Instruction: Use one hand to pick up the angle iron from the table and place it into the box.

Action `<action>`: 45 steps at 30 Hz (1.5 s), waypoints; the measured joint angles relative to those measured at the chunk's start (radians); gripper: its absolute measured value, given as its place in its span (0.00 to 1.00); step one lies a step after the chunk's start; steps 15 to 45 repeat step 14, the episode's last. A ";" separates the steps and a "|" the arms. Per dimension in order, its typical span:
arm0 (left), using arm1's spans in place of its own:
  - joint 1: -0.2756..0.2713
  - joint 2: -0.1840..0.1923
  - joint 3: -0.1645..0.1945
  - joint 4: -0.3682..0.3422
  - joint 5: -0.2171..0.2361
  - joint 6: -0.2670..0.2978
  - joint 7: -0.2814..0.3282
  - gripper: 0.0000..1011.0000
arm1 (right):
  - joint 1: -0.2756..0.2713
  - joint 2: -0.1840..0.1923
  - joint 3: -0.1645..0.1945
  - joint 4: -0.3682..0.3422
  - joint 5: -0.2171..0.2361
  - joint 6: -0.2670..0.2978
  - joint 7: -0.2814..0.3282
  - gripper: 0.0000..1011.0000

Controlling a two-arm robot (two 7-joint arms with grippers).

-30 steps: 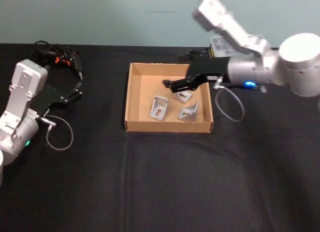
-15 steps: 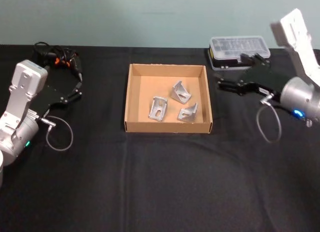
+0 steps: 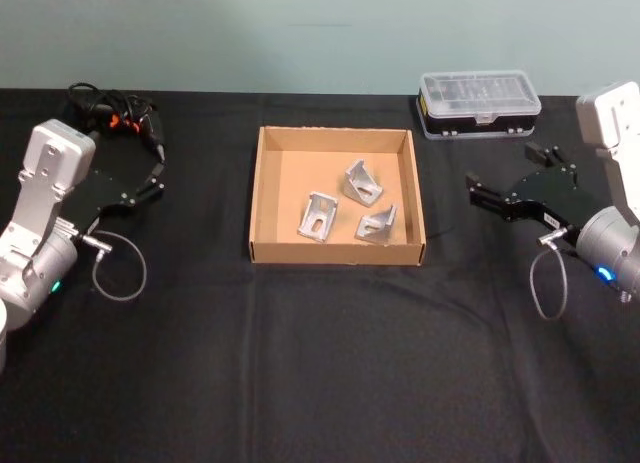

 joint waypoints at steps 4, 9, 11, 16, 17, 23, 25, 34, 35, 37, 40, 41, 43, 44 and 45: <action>0.000 0.000 0.000 0.000 0.000 0.000 0.000 0.99 | 0.002 -0.018 -0.002 0.026 -0.014 -0.006 -0.002 0.99; 0.000 0.000 0.000 0.000 0.000 0.000 0.000 0.99 | 0.003 -0.020 -0.003 0.031 -0.017 -0.007 -0.002 0.99; 0.000 0.000 0.000 0.000 0.000 0.000 0.000 0.99 | 0.003 -0.020 -0.003 0.029 -0.017 -0.007 -0.002 0.99; 0.000 0.000 0.000 0.000 0.000 0.000 0.000 0.99 | 0.002 -0.019 -0.003 0.028 -0.016 -0.007 -0.002 0.99; 0.000 0.000 0.000 0.000 0.000 0.000 0.000 0.99 | 0.002 -0.019 -0.003 0.028 -0.016 -0.007 -0.002 0.99; 0.000 0.000 0.000 0.000 0.000 0.000 0.000 0.99 | 0.002 -0.019 -0.003 0.028 -0.016 -0.007 -0.002 0.99; 0.000 0.000 0.000 0.000 0.000 0.000 0.000 0.99 | 0.002 -0.019 -0.003 0.028 -0.016 -0.007 -0.002 0.99; 0.000 0.000 0.000 0.000 0.000 0.000 0.000 0.99 | 0.002 -0.019 -0.003 0.028 -0.016 -0.007 -0.002 0.99; 0.000 0.000 0.000 0.000 0.000 0.000 0.000 0.99 | 0.002 -0.019 -0.003 0.028 -0.016 -0.007 -0.002 0.99; 0.000 0.000 0.000 0.000 0.000 0.000 0.000 0.99 | 0.002 -0.019 -0.003 0.028 -0.016 -0.007 -0.002 0.99; 0.000 0.000 0.000 0.000 0.000 0.000 0.000 0.99 | 0.002 -0.019 -0.003 0.028 -0.016 -0.007 -0.002 0.99; 0.000 0.000 0.000 0.000 0.000 0.000 0.000 0.99 | 0.002 -0.019 -0.003 0.028 -0.016 -0.007 -0.002 0.99; 0.000 0.000 0.000 0.000 0.000 0.000 0.000 0.99 | 0.002 -0.019 -0.003 0.028 -0.016 -0.007 -0.002 0.99; 0.000 0.000 0.000 0.000 0.000 0.000 0.000 0.99 | 0.002 -0.019 -0.003 0.028 -0.016 -0.007 -0.002 0.99; 0.000 0.000 0.000 0.000 0.000 0.000 0.000 0.99 | 0.002 -0.019 -0.003 0.028 -0.016 -0.007 -0.002 0.99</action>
